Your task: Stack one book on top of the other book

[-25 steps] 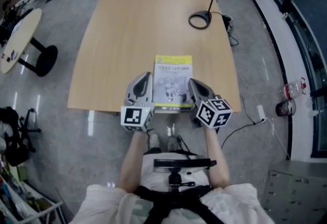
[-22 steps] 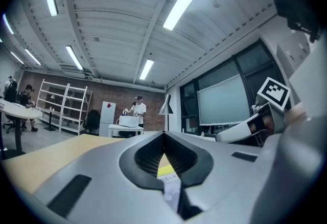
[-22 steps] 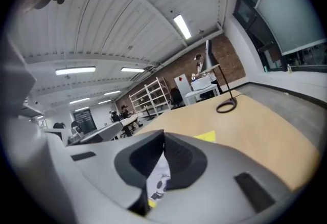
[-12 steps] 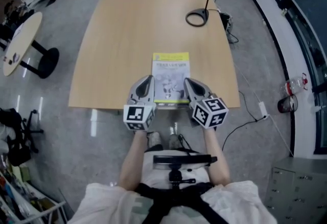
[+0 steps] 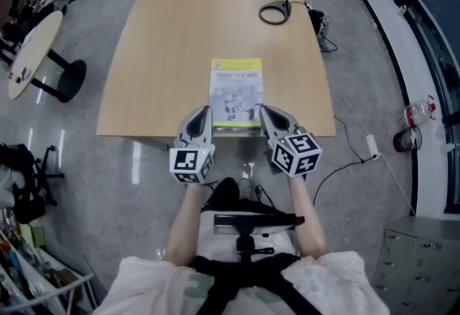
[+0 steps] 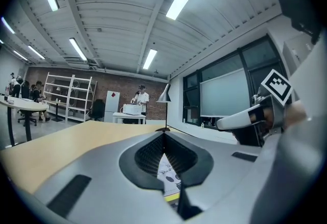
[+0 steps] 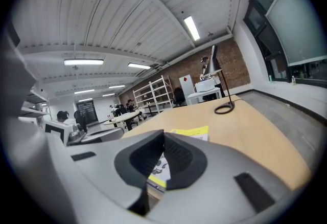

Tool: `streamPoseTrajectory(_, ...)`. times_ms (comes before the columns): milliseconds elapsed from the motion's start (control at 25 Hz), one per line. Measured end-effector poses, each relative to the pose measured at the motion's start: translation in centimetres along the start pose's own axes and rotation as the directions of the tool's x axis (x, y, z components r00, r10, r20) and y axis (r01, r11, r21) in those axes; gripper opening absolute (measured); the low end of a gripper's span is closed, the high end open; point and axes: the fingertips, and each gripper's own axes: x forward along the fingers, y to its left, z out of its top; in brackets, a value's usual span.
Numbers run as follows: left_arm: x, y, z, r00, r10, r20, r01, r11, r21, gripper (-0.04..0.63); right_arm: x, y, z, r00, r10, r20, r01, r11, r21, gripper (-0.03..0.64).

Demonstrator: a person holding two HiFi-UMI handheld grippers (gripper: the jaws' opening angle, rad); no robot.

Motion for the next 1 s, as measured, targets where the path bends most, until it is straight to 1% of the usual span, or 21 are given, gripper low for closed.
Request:
streamPoseTrajectory(120, -1.8, -0.3, 0.0, 1.000, -0.012, 0.004, 0.012, 1.000, 0.012, 0.008, -1.0, 1.2, -0.3, 1.000, 0.000, 0.020, -0.001, 1.000, 0.015, -0.002)
streamPoseTrajectory(240, -3.9, -0.4, 0.2, 0.999, -0.022, 0.030, 0.022, 1.000, -0.002, 0.008, -2.1, 3.2, -1.3, 1.000, 0.008, 0.013, -0.008, 1.000, 0.005, -0.002)
streamPoseTrajectory(360, -6.6, -0.6, 0.6, 0.997, -0.042, 0.059, 0.042, 0.999, -0.003, 0.008, -3.4, 6.2, -2.4, 1.000, 0.015, 0.001, -0.015, 1.000, -0.022, -0.002)
streamPoseTrajectory(440, -9.3, -1.0, 0.5, 0.996, -0.047, 0.071, 0.047, 0.999, -0.007, 0.008, -4.7, 8.6, -3.5, 1.000, 0.018, -0.007, -0.019, 0.999, -0.035, -0.002)
streamPoseTrajectory(600, -16.7, -0.1, 0.7, 0.994, -0.041, 0.099, 0.042, 0.999, -0.007, 0.008, -7.1, 14.8, -5.2, 1.000, 0.008, 0.010, -0.007, 0.997, -0.072, -0.002)
streamPoseTrajectory(720, -23.7, 0.5, 0.6, 0.989, -0.051, 0.136, 0.049, 0.999, 0.016, 0.008, -9.3, 21.2, -7.0, 0.999, 0.021, 0.032, -0.018, 0.996, -0.093, -0.002)
streamPoseTrajectory(840, -30.3, 0.5, 0.7, 0.983, -0.058, 0.172, 0.055, 0.998, 0.023, 0.008, -12.2, 26.9, -8.8, 0.998, 0.028, 0.052, -0.023, 0.994, -0.104, -0.002)
streamPoseTrajectory(920, -33.7, 0.2, 1.5, 0.979, -0.071, 0.191, 0.065, 0.997, 0.039, 0.008, -14.0, 29.5, -9.1, 0.997, 0.010, 0.070, -0.002, 0.994, -0.114, -0.002)
streamPoseTrajectory(1000, -37.0, -0.1, 1.7, 0.978, -0.082, 0.193, 0.073, 0.996, 0.053, 0.008, -15.9, 31.6, -9.6, 0.997, -0.010, 0.079, 0.018, 0.995, -0.099, -0.002)
